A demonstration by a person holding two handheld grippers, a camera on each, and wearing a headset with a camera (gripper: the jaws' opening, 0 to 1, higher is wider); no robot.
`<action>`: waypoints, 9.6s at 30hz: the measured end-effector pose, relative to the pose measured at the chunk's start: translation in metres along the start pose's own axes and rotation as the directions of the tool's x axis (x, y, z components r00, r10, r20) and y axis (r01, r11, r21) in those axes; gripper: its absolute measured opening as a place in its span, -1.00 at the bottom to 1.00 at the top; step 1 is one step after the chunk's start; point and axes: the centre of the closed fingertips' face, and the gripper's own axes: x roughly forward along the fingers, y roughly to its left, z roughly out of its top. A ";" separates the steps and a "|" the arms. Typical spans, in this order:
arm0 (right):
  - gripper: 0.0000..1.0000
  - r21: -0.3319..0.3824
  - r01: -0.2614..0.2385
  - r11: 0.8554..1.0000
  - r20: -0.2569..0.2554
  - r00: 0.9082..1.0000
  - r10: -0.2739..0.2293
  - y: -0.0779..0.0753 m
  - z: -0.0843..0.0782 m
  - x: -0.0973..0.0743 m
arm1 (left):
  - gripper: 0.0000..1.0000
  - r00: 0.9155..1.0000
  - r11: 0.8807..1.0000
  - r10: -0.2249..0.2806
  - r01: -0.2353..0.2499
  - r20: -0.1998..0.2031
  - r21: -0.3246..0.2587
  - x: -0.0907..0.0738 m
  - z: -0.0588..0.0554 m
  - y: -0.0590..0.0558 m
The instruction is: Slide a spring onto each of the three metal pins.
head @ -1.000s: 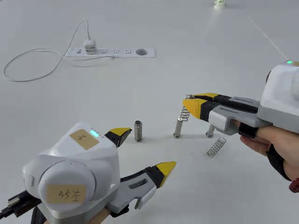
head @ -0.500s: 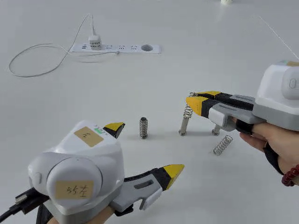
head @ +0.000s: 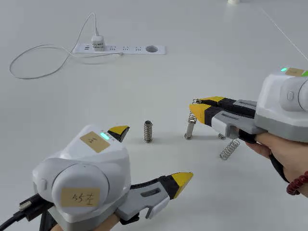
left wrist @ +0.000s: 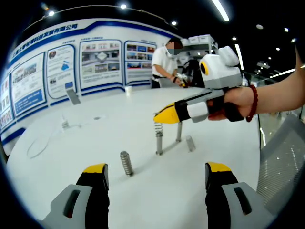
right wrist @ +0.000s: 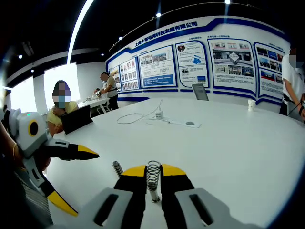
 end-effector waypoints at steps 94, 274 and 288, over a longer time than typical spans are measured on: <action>-0.21 0.039 0.080 0.996 -0.073 0.994 -0.077 -0.024 -0.019 -0.078 | 0.32 0.993 0.989 -0.118 0.120 -0.017 0.091 0.032 0.018 -0.045; -0.78 0.272 -0.022 0.962 0.066 0.998 0.004 -0.012 0.024 -0.090 | -0.26 0.969 0.975 -0.221 0.217 0.109 0.045 0.033 0.053 -0.064; -0.78 0.102 0.029 0.994 0.022 0.999 -0.031 -0.025 0.023 -0.076 | 0.07 0.988 0.990 -0.125 0.118 0.090 0.073 0.018 0.045 -0.038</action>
